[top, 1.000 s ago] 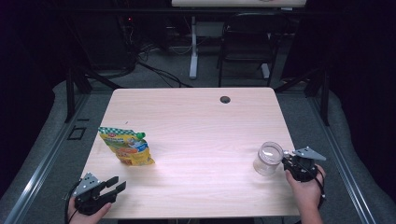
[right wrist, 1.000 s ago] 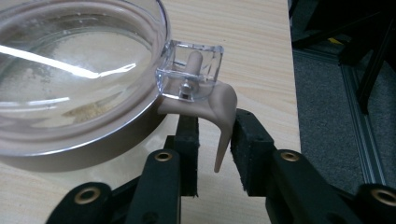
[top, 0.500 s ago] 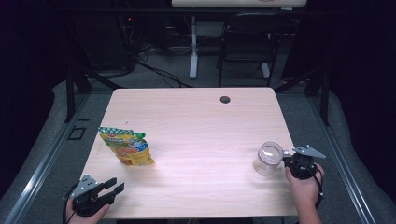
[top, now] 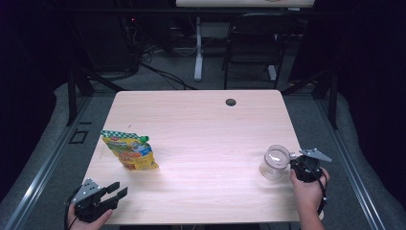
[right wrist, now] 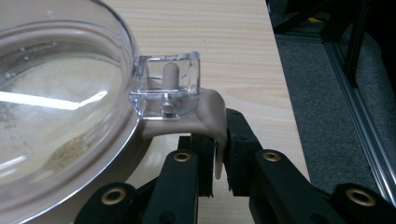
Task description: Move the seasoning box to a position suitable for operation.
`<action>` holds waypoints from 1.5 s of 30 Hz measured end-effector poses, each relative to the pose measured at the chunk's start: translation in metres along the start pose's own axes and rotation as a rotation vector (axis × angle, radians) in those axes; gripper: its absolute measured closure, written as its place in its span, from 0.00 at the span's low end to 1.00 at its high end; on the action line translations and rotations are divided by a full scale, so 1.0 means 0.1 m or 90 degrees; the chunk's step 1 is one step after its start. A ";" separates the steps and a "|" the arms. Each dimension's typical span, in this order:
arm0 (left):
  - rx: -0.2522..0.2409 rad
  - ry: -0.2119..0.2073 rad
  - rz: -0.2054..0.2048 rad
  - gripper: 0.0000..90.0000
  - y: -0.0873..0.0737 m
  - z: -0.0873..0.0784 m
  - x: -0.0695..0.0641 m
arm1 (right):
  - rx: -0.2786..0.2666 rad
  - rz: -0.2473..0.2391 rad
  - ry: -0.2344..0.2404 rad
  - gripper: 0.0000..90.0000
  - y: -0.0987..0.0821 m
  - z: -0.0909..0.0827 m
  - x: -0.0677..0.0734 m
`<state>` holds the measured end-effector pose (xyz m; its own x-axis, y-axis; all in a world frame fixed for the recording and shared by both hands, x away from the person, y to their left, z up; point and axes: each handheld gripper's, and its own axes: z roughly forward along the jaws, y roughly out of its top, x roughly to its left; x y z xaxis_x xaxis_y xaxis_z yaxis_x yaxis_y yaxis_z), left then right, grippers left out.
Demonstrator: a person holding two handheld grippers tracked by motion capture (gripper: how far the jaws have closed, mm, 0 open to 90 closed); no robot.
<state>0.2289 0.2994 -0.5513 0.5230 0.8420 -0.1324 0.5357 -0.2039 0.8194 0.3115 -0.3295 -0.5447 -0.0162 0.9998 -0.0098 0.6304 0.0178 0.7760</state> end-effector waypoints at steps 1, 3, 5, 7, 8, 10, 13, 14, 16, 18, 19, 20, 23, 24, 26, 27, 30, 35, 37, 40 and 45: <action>0.000 0.001 0.000 0.63 0.00 0.00 0.00 | -0.002 0.004 -0.001 0.93 0.00 0.00 0.00; -0.001 0.001 0.001 0.63 0.00 0.00 0.00 | -0.004 0.009 -0.003 0.93 0.01 0.00 0.01; -0.001 0.002 0.001 0.63 0.00 0.00 0.00 | -0.008 0.015 -0.006 0.93 0.01 0.01 0.01; -0.001 0.002 0.000 0.63 0.00 0.00 0.00 | -0.012 0.018 -0.010 0.93 0.01 0.01 0.02; -0.002 0.003 0.000 0.63 0.00 0.00 0.00 | -0.014 0.019 -0.010 0.93 0.01 0.01 0.02; -0.002 0.003 0.000 0.63 0.00 0.00 0.01 | -0.017 0.020 -0.010 0.93 0.02 0.01 0.03; -0.003 0.006 0.002 0.63 0.00 0.00 0.01 | -0.020 0.021 -0.012 0.93 0.02 0.01 0.04; -0.004 0.007 0.003 0.63 0.00 0.00 0.00 | -0.022 0.023 -0.013 0.93 0.02 0.02 0.04; -0.004 0.006 0.004 0.63 0.00 0.00 0.00 | -0.024 0.027 -0.014 0.93 0.03 0.02 0.04; -0.003 0.008 0.005 0.63 0.00 0.00 0.00 | -0.025 0.025 -0.014 0.93 0.03 0.02 0.05; -0.002 0.008 0.006 0.63 0.00 0.00 0.00 | -0.025 0.022 -0.015 0.93 0.03 0.01 0.05; -0.001 0.008 0.007 0.63 0.00 0.00 -0.01 | -0.029 0.023 -0.013 0.93 0.03 0.00 0.06; -0.003 0.006 0.008 0.63 0.00 0.01 -0.01 | -0.035 0.008 -0.009 0.93 0.04 -0.02 0.12; -0.004 0.005 0.008 0.63 0.00 0.01 -0.01 | -0.038 0.004 -0.003 0.92 0.04 -0.02 0.14; -0.003 0.005 0.008 0.63 0.00 0.01 -0.01 | -0.040 -0.006 0.004 0.92 0.05 -0.04 0.19; -0.003 0.005 0.008 0.63 0.00 0.01 -0.01 | -0.043 -0.012 0.008 0.92 0.06 -0.05 0.23; -0.003 0.004 0.007 0.63 0.00 0.01 -0.01 | -0.047 -0.016 0.030 0.92 0.08 -0.07 0.34; -0.003 0.002 0.009 0.63 0.01 0.01 -0.02 | -0.060 -0.036 0.070 0.92 0.13 -0.11 0.63; -0.003 0.002 0.011 0.63 0.01 0.01 -0.02 | -0.064 -0.043 0.095 0.92 0.14 -0.11 0.76; -0.001 0.002 0.013 0.63 0.01 0.01 -0.03 | -0.070 -0.053 0.129 0.92 0.16 -0.11 0.97; -0.004 0.002 0.014 0.63 0.01 0.00 -0.03 | -0.072 -0.073 0.167 0.92 0.19 -0.09 1.30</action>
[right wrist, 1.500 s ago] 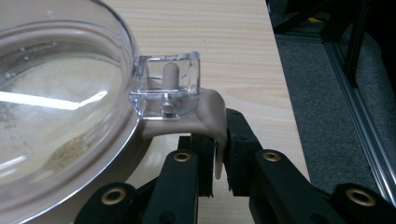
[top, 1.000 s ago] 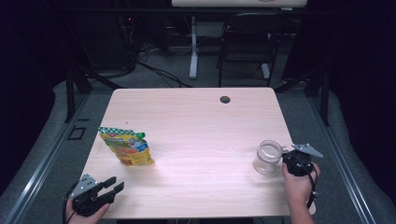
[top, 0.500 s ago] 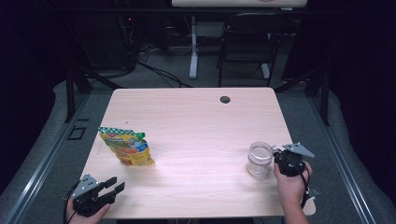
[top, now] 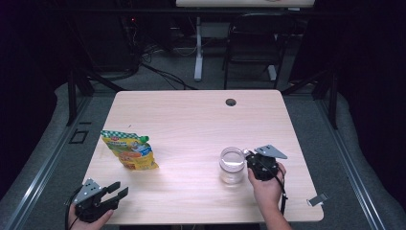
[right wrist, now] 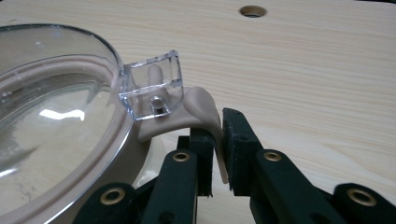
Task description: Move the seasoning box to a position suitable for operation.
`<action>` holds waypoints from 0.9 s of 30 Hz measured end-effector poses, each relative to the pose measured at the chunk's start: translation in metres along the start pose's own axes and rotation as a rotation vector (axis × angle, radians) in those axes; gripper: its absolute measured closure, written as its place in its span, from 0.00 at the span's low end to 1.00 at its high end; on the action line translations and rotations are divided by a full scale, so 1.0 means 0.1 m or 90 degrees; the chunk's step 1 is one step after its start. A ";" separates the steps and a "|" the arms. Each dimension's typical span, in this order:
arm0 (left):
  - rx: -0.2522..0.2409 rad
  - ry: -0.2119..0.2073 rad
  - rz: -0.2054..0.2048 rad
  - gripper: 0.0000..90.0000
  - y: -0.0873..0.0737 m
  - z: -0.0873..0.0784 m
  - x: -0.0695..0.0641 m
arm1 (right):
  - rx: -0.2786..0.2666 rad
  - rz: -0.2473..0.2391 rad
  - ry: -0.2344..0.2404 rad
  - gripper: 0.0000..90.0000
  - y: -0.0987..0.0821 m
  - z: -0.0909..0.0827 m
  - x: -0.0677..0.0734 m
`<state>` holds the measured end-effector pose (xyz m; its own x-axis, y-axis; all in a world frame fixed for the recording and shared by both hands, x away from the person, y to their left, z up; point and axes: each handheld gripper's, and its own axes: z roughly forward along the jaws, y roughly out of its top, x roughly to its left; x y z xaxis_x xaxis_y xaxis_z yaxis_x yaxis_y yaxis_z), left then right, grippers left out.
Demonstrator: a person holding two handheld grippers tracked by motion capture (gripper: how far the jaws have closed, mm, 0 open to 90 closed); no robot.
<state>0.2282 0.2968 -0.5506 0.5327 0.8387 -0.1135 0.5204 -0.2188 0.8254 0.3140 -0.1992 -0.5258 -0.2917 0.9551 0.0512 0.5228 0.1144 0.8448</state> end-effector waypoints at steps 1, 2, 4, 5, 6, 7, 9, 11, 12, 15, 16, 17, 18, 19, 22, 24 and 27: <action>0.000 0.000 0.000 0.63 0.00 0.00 0.00 | 0.001 -0.001 0.007 0.92 0.01 0.02 0.05; 0.000 -0.001 0.000 0.63 0.00 0.00 0.00 | 0.002 -0.002 0.014 0.92 0.01 0.03 0.10; 0.001 -0.001 0.000 0.63 0.00 0.00 0.01 | 0.001 -0.003 0.025 0.92 0.01 0.06 0.19; 0.001 0.000 0.001 0.63 0.00 0.00 0.01 | 0.004 -0.009 0.029 0.92 0.01 0.07 0.23; 0.001 -0.001 0.002 0.63 0.00 0.00 0.01 | 0.001 -0.006 0.035 0.92 0.00 0.08 0.27; 0.001 -0.001 0.003 0.63 0.00 0.00 0.01 | 0.004 -0.007 0.038 0.92 -0.01 0.09 0.30; 0.002 -0.002 0.002 0.63 0.00 0.00 0.01 | 0.009 -0.013 0.045 0.92 -0.02 0.12 0.36; 0.001 -0.003 0.002 0.63 0.00 0.00 0.01 | 0.016 -0.017 0.049 0.92 -0.04 0.14 0.41; 0.001 -0.003 0.000 0.63 0.00 0.00 0.01 | 0.017 -0.019 0.053 0.91 -0.05 0.15 0.44; 0.001 -0.003 0.003 0.63 0.00 0.01 0.01 | 0.026 -0.027 0.056 0.91 -0.08 0.17 0.49; 0.001 -0.003 0.003 0.63 0.00 0.01 0.01 | 0.025 -0.023 0.059 0.91 -0.09 0.17 0.51; 0.000 -0.003 0.002 0.63 0.00 0.01 0.01 | 0.024 -0.020 0.063 0.92 -0.11 0.17 0.52; 0.000 -0.002 0.003 0.63 0.00 0.01 0.00 | 0.026 -0.022 0.064 0.92 -0.12 0.17 0.53; 0.004 -0.002 0.005 0.63 0.00 0.01 0.00 | 0.024 -0.022 0.065 0.92 -0.13 0.17 0.55; 0.009 -0.003 0.013 0.63 0.01 0.01 0.00 | 0.027 -0.028 0.066 0.91 -0.16 0.18 0.58; 0.004 -0.004 0.014 0.63 0.00 0.02 -0.01 | 0.024 -0.026 0.066 0.91 -0.18 0.18 0.59; 0.006 -0.002 0.015 0.62 0.00 0.01 -0.01 | 0.029 -0.021 0.066 0.91 -0.20 0.16 0.59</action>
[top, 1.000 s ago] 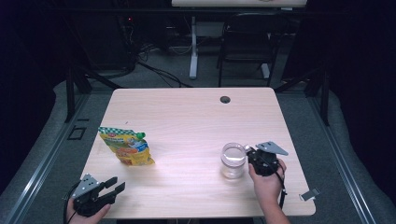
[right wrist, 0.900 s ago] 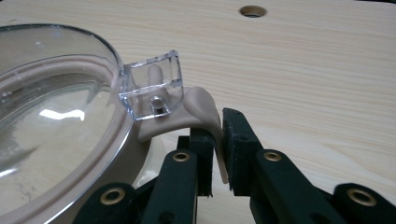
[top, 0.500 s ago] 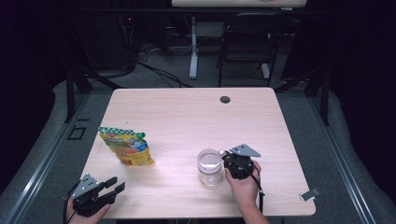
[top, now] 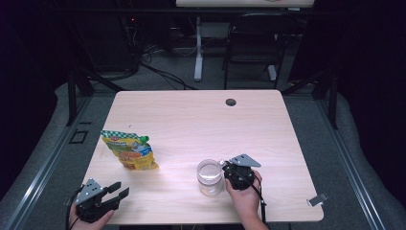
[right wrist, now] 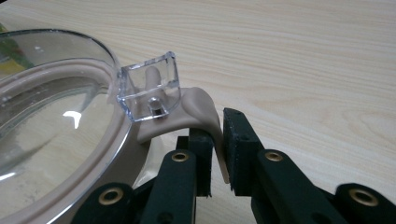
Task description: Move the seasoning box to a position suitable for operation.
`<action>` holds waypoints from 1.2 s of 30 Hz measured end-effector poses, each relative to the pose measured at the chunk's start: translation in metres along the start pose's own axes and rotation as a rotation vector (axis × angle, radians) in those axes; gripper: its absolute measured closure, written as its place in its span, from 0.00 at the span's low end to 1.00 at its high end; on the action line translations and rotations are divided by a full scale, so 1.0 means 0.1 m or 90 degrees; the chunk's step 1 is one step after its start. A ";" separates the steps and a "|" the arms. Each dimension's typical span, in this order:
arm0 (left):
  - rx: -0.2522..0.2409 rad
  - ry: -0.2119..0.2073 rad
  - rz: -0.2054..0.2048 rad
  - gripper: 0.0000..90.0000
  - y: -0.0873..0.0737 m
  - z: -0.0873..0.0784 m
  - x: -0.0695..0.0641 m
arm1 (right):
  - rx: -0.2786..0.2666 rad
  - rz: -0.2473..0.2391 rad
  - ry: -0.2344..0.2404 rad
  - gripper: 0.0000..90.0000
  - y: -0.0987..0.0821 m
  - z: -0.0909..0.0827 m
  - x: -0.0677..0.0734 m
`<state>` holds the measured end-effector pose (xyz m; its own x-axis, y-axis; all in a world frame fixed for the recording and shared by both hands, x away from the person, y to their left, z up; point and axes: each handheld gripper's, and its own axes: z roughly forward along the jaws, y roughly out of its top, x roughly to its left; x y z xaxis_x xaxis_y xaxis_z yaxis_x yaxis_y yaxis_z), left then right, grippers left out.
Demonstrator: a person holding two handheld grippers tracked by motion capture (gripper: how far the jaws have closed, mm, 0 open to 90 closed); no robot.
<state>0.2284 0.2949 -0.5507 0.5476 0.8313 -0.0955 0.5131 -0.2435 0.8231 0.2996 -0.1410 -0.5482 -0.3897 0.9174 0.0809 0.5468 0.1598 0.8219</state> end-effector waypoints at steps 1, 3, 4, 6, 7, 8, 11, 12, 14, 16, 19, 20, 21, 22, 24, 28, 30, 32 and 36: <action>-0.001 0.000 0.000 0.62 0.00 0.00 0.00 | 0.000 0.002 0.001 0.91 -0.01 -0.01 0.00; -0.002 -0.001 0.000 0.62 0.00 0.00 0.00 | 0.008 -0.009 0.002 0.90 -0.01 -0.05 0.01; -0.002 -0.002 0.001 0.62 0.00 0.00 0.00 | 0.011 -0.012 0.002 0.90 -0.02 -0.07 0.01; -0.001 -0.002 0.001 0.61 0.00 0.01 -0.01 | 0.018 -0.022 0.005 0.89 -0.03 -0.13 0.02; 0.005 -0.003 0.004 0.61 0.01 0.01 -0.01 | 0.020 -0.024 0.006 0.89 -0.04 -0.15 0.02; 0.003 -0.005 0.003 0.61 0.01 0.01 -0.02 | 0.025 -0.028 0.009 0.88 -0.04 -0.18 0.02; 0.002 -0.005 0.008 0.61 0.01 0.02 -0.03 | 0.031 -0.013 0.035 0.91 -0.06 -0.27 0.00; 0.002 -0.006 0.008 0.60 0.01 0.02 -0.03 | 0.029 -0.006 0.043 0.91 -0.06 -0.29 -0.01; 0.007 -0.006 0.011 0.60 0.02 0.03 -0.04 | 0.034 -0.013 0.050 0.90 -0.05 -0.33 -0.02; 0.004 -0.008 0.011 0.59 0.02 0.04 -0.04 | 0.035 -0.025 0.058 0.89 -0.05 -0.36 -0.02; 0.006 -0.013 0.010 0.58 0.02 0.03 -0.03 | 0.032 -0.052 0.062 0.84 -0.07 -0.39 -0.02; 0.002 -0.015 0.006 0.58 0.01 0.04 -0.03 | 0.027 -0.061 0.061 0.82 -0.08 -0.40 -0.03; 0.004 -0.016 0.004 0.58 0.01 0.04 -0.03 | 0.024 -0.067 0.064 0.80 -0.09 -0.41 -0.04; 0.002 -0.022 0.002 0.58 0.02 0.05 -0.03 | 0.022 -0.065 0.069 0.78 -0.09 -0.42 -0.06; -0.007 -0.018 -0.007 0.58 0.02 0.06 -0.05 | 0.023 -0.050 0.081 0.74 -0.09 -0.43 -0.10; -0.004 -0.027 -0.015 0.55 0.04 0.08 -0.08 | 0.011 -0.051 0.077 0.70 -0.04 -0.50 -0.16; -0.007 -0.037 -0.011 0.54 0.06 0.08 -0.12 | 0.007 -0.049 0.073 0.67 -0.02 -0.53 -0.18; -0.006 -0.045 -0.003 0.55 0.08 0.09 -0.15 | 0.008 -0.040 0.075 0.65 0.01 -0.55 -0.21; 0.006 -0.061 0.000 0.61 0.13 0.14 -0.18 | 0.005 -0.030 0.081 0.67 0.11 -0.57 -0.26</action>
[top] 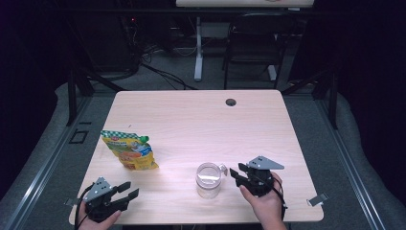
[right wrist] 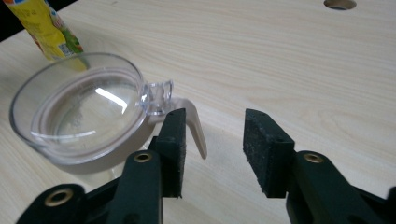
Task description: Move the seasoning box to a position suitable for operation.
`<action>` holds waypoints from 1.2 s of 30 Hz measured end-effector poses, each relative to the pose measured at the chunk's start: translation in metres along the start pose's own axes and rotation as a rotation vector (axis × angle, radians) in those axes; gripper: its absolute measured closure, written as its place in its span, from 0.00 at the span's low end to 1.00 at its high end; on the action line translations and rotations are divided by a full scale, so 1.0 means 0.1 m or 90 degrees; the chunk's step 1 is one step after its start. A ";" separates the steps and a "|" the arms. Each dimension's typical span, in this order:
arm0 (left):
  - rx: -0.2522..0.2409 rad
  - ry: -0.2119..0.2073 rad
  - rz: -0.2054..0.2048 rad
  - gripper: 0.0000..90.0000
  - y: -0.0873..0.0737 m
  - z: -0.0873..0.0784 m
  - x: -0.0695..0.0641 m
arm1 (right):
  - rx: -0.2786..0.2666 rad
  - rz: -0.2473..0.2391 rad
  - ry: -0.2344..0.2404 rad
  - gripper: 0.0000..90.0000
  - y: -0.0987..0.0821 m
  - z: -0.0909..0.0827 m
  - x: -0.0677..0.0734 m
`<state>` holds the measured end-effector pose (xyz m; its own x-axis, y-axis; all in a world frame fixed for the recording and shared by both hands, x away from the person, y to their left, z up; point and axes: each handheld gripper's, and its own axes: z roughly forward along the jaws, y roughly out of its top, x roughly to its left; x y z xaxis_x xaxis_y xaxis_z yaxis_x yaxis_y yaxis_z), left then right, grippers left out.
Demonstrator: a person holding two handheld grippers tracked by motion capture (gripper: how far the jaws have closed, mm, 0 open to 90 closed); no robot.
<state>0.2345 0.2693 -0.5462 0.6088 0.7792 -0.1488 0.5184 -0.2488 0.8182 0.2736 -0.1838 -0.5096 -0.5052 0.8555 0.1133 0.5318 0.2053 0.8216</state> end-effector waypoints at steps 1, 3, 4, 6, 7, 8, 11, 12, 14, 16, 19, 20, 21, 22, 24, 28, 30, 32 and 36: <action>-0.001 -0.007 -0.008 0.63 0.02 0.02 0.00 | -0.003 -0.006 -0.008 0.68 0.03 0.00 -0.01; 0.005 -0.018 -0.017 0.65 0.07 0.06 -0.01 | 0.000 -0.013 -0.019 0.71 0.10 0.02 -0.03; 0.009 -0.023 -0.017 0.67 0.09 0.07 -0.02 | 0.003 -0.004 -0.021 0.72 0.15 0.03 -0.04; 0.013 -0.028 -0.005 0.70 0.15 0.10 -0.04 | 0.001 0.030 0.003 0.74 0.24 0.06 -0.06; 0.020 -0.034 -0.004 0.72 0.17 0.11 -0.06 | 0.004 0.029 0.006 0.75 0.29 0.08 -0.06; 0.022 -0.042 -0.001 0.74 0.19 0.12 -0.07 | 0.005 0.025 0.007 0.76 0.33 0.10 -0.05; 0.035 -0.056 0.013 0.78 0.23 0.16 -0.12 | 0.003 0.004 0.008 0.77 0.41 0.13 -0.02; 0.038 -0.060 0.016 0.80 0.25 0.18 -0.14 | 0.001 -0.003 0.013 0.77 0.42 0.12 -0.01; 0.031 -0.071 0.009 0.82 0.29 0.21 -0.18 | -0.004 -0.004 0.026 0.79 0.40 0.11 -0.01; 0.020 -0.076 0.013 0.84 0.36 0.26 -0.23 | 0.008 -0.012 0.033 0.81 0.38 0.12 0.01; 0.009 -0.091 0.026 0.86 0.47 0.34 -0.33 | 0.009 -0.015 0.048 0.86 0.37 0.10 0.02; 0.007 -0.093 0.034 0.87 0.51 0.36 -0.37 | 0.008 -0.012 0.053 0.87 0.36 0.10 0.02; 0.005 -0.093 0.036 0.88 0.55 0.39 -0.42 | 0.008 -0.013 0.057 0.87 0.36 0.10 0.03; 0.006 -0.093 0.043 0.89 0.59 0.42 -0.46 | 0.009 -0.013 0.057 0.88 0.36 0.10 0.03; 0.009 -0.091 0.051 0.90 0.65 0.49 -0.54 | 0.014 -0.016 0.063 0.89 0.35 0.11 0.03; 0.014 -0.104 0.052 0.92 0.73 0.61 -0.67 | 0.016 -0.018 0.069 0.90 0.34 0.13 0.06; 0.022 -0.111 0.058 0.94 0.75 0.66 -0.73 | 0.015 -0.019 0.069 0.91 0.34 0.14 0.08; 0.031 -0.117 0.069 0.95 0.77 0.70 -0.78 | 0.017 -0.022 0.071 0.91 0.33 0.15 0.09; 0.041 -0.126 0.070 0.98 0.78 0.78 -0.83 | 0.023 -0.025 0.069 0.91 0.32 0.18 0.11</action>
<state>0.2713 0.1398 -0.5136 0.7667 0.6185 -0.1723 0.4756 -0.3668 0.7995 0.2972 -0.1598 -0.4919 -0.5951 0.7909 0.1429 0.5334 0.2557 0.8063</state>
